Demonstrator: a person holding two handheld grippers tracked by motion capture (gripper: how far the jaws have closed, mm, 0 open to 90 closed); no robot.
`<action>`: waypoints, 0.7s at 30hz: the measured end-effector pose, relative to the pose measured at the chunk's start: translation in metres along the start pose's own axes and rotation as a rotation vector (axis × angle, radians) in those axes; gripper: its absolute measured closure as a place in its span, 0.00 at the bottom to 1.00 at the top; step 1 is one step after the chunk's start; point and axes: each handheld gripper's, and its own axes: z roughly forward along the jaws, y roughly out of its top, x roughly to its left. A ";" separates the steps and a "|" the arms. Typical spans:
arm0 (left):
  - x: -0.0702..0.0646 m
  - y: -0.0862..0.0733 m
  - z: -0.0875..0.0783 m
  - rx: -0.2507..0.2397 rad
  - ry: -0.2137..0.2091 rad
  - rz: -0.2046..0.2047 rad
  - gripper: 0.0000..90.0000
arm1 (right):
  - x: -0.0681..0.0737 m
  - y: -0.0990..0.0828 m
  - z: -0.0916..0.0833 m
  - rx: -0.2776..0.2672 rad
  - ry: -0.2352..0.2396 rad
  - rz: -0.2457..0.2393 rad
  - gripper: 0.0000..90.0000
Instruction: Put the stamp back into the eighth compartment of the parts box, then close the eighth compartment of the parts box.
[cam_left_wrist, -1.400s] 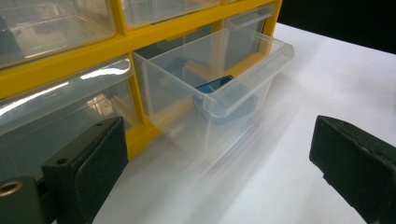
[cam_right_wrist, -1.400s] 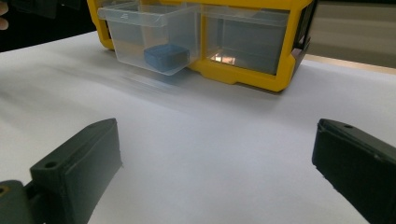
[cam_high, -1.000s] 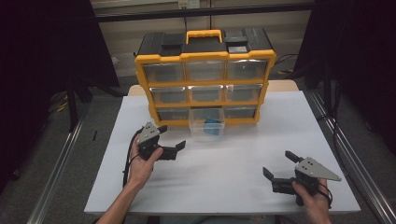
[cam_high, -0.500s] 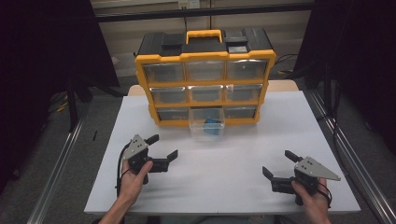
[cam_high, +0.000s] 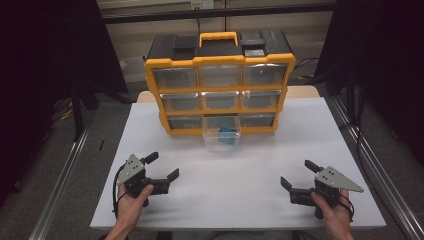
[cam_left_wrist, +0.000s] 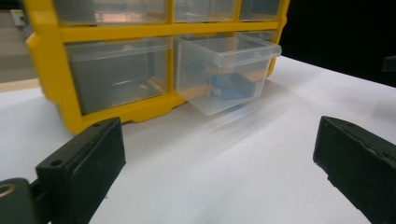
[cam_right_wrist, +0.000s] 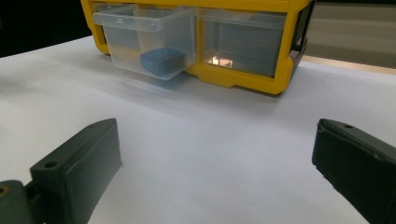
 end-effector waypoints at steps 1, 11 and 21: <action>0.000 0.000 -0.003 0.000 0.013 0.010 0.03 | 0.000 0.000 0.000 0.002 0.000 0.001 0.01; -0.003 -0.007 -0.028 -0.028 0.088 -0.005 0.02 | 0.000 0.000 -0.004 -0.003 0.001 0.001 0.01; -0.001 -0.004 -0.022 -0.002 0.068 0.008 0.03 | -0.001 0.000 -0.006 -0.007 0.000 -0.001 0.01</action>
